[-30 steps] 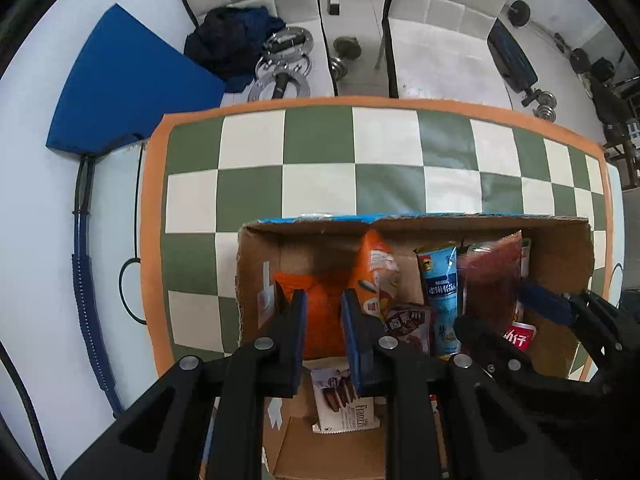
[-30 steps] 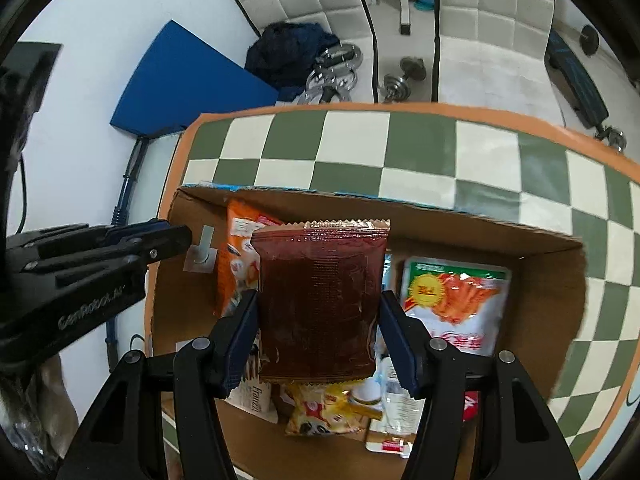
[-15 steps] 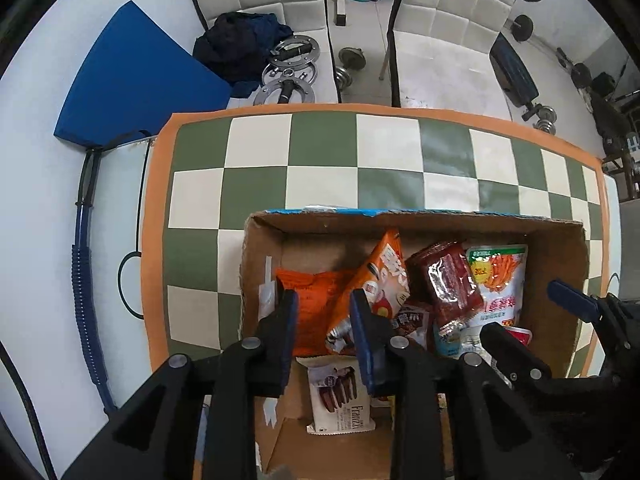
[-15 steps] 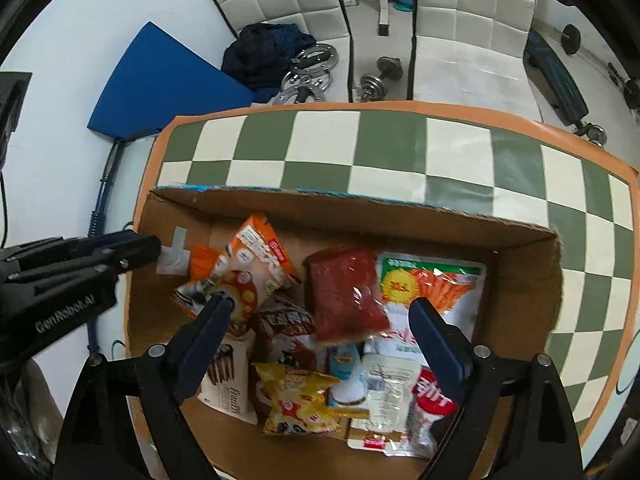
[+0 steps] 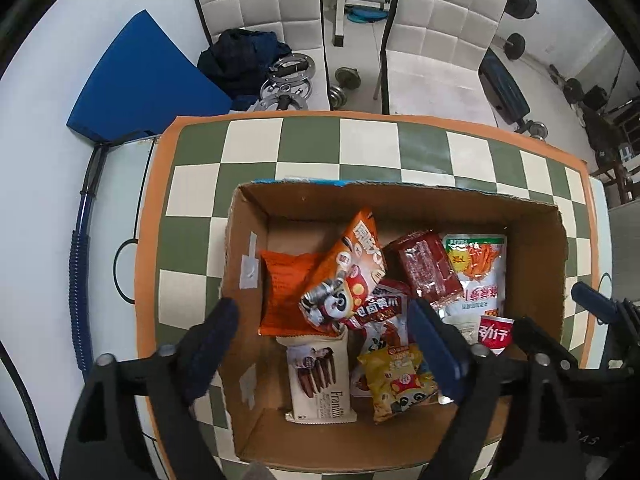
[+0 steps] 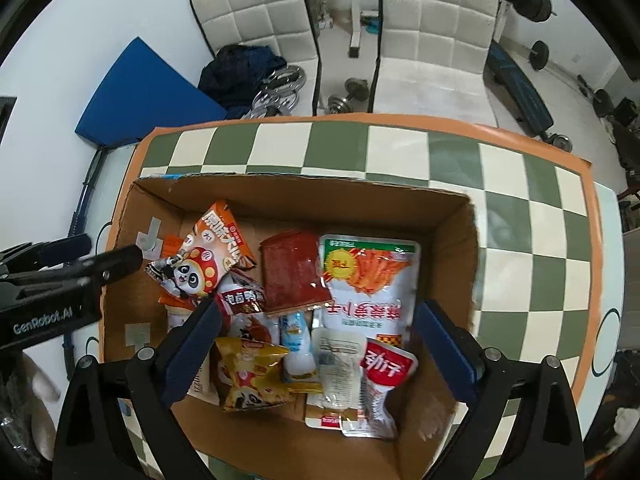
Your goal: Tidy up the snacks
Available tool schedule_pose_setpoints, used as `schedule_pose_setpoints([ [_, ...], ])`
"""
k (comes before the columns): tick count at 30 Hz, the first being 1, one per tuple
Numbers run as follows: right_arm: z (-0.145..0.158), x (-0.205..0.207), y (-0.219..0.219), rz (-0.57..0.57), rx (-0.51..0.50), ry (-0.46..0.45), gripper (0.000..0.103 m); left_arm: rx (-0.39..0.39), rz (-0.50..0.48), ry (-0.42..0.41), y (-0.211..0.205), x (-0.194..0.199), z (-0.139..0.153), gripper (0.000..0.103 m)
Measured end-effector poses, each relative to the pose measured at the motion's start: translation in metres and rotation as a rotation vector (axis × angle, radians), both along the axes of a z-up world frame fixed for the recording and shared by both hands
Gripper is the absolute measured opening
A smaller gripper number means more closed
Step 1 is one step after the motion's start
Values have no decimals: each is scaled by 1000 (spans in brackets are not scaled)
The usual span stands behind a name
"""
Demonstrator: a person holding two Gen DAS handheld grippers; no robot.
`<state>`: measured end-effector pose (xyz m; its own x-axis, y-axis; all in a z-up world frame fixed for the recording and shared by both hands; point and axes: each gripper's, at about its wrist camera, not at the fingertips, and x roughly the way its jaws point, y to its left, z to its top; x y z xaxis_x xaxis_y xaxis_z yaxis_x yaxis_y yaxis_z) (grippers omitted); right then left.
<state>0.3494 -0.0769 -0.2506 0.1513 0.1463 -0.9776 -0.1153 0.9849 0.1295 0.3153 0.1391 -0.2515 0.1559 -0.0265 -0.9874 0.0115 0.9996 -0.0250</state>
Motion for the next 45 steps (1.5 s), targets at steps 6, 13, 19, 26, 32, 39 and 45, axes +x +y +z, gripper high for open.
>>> schedule_pose_setpoints([
  [6,2,-12,-11,-27,-16,-7,102,-18,10,-13,-3,-11,3,89],
  [13,10,-26,-21,-49,-6,-14,102,-16,34,-87,-4,-31,27,89],
  [19,50,-53,-30,-60,16,-94,102,4,35,-232,-10,-70,77,89],
  [26,115,-104,-36,-58,36,-213,102,-1,63,-347,-9,-125,129,89],
  [32,158,-151,-46,-74,62,-272,102,-17,77,-398,-5,-166,162,89],
  [39,201,-195,-52,-71,61,-325,102,-18,66,-418,-5,-206,183,89],
  [45,229,-225,-54,-57,70,-348,102,-30,57,-425,-11,-231,195,89],
])
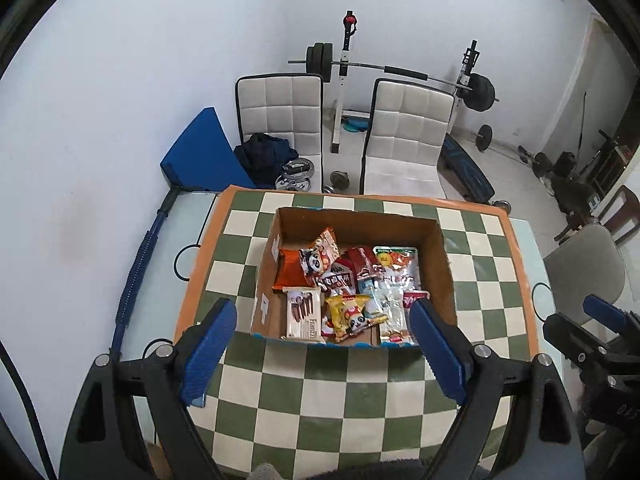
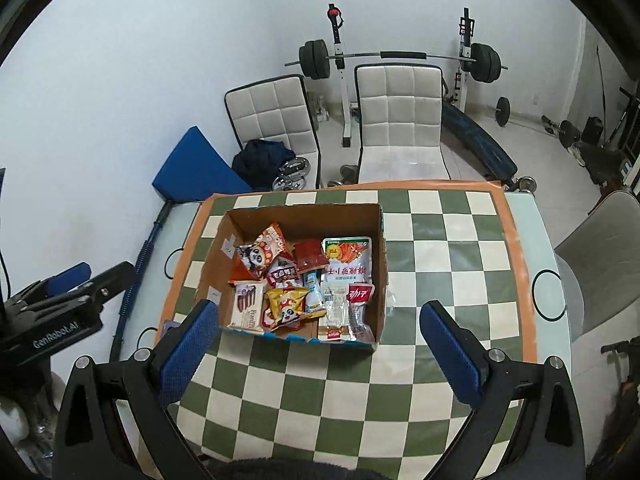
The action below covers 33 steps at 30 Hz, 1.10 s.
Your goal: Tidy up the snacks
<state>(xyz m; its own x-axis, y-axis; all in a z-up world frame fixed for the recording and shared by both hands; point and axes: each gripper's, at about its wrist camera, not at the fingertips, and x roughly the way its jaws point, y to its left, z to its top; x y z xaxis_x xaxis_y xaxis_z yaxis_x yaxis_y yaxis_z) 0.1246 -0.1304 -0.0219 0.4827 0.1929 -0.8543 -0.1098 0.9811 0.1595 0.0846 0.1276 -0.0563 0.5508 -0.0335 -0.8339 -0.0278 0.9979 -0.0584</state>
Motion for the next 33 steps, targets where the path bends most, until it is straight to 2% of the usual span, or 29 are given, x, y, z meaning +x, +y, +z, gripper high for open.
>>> schedule_pose_setpoints([
  [6,16,-16,-1,13,-21,-17,102,14,-19,-14,-7,-13,8,89],
  [8,18,-18,-2,13,-31,-26,102,9,-20,-20,-9,-13,8,102],
  [10,18,-18,-3,9,-34,-32,102,-2,-12,-31,-9,-13,8,102],
  [15,4,-11,-9,-29,-60,-40,103,30,7,-79,-12,-11,4,103],
  [20,-12,-3,-13,-62,-88,-49,103,61,25,-92,-15,-3,-7,103],
  [28,-32,3,-16,-102,-114,-68,103,85,36,-82,-15,7,-25,103],
  [33,-43,6,-17,-112,-112,-49,103,92,32,-66,-17,9,-34,103],
])
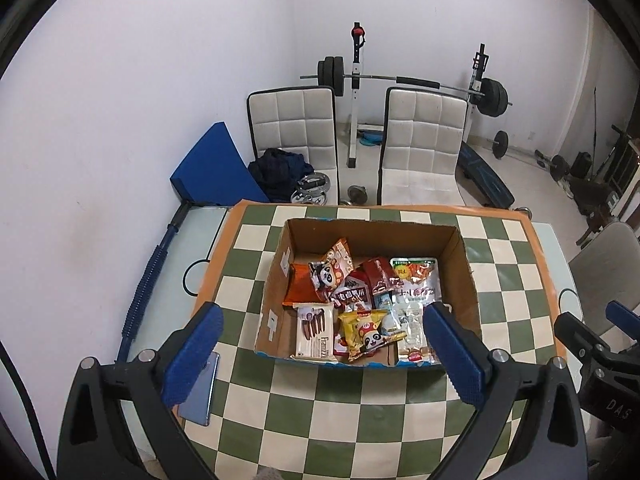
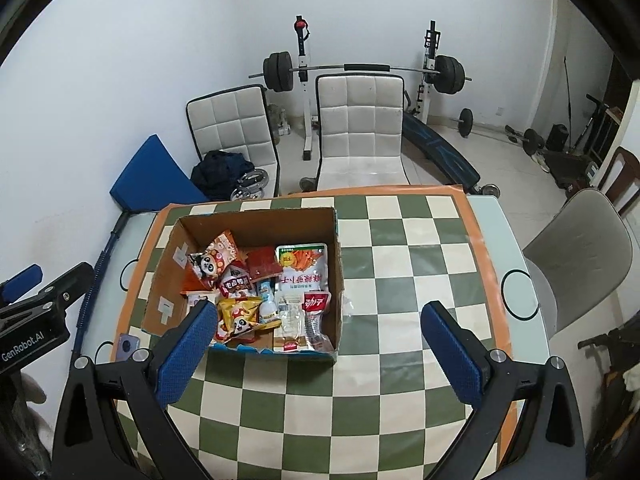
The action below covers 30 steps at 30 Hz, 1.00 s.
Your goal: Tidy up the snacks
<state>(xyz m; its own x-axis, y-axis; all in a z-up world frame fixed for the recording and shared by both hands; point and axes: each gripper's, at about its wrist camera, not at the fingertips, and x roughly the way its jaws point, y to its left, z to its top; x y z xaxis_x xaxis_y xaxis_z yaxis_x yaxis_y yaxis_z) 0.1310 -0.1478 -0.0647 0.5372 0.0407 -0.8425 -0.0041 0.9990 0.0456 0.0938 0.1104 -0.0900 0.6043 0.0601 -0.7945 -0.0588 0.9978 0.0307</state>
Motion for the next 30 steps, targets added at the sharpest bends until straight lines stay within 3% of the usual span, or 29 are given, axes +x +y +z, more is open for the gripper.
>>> schedule_pose_setpoints([
  [30,-7,2,1,2,3,18,103,25,-2,32,-4,0,-10,103],
])
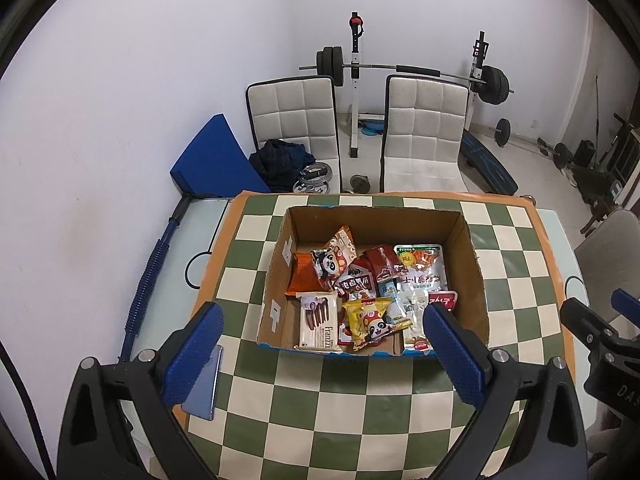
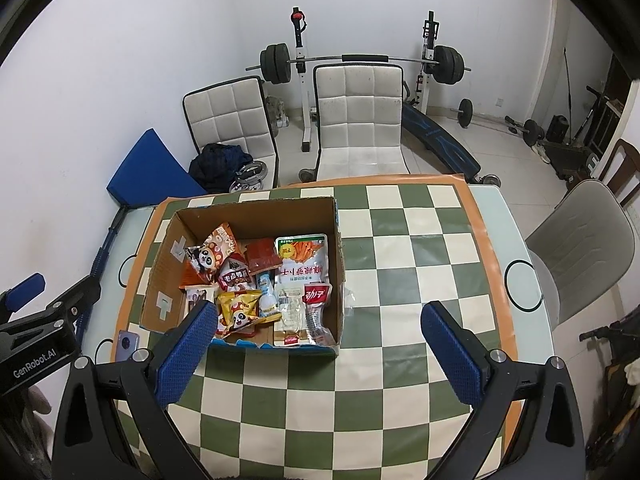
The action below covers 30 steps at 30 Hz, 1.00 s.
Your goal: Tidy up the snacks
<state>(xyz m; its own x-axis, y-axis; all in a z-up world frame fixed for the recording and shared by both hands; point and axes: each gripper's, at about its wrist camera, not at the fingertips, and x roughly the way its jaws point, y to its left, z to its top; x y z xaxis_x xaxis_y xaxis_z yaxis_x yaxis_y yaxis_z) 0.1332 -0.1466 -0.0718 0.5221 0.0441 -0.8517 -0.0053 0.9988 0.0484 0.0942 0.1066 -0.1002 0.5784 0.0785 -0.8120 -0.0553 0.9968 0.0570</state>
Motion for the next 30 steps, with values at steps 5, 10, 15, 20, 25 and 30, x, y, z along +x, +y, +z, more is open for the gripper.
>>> schedule_pose_setpoints([
  [5,-4,-2,0,-4,-1,-5,103,-2,0,4,-1,-4,1,102],
  [10,-3,-4,0,-6,-2,-5,103,-3,0,3,-1,-4,1,102],
  [15,-3,-4,1,-7,1,-3,103,-1,1,0,-2,-5,1,102],
  [20,-3,-4,1,-7,1,-5,103,-1,2,0,-2,-6,2,102],
  [25,-2,-4,1,-11,3,-3,103,2,4,-4,-1,-6,4,102],
  [30,-2,-4,0,-9,4,-2,103,4,5,-5,-1,-6,5,102],
])
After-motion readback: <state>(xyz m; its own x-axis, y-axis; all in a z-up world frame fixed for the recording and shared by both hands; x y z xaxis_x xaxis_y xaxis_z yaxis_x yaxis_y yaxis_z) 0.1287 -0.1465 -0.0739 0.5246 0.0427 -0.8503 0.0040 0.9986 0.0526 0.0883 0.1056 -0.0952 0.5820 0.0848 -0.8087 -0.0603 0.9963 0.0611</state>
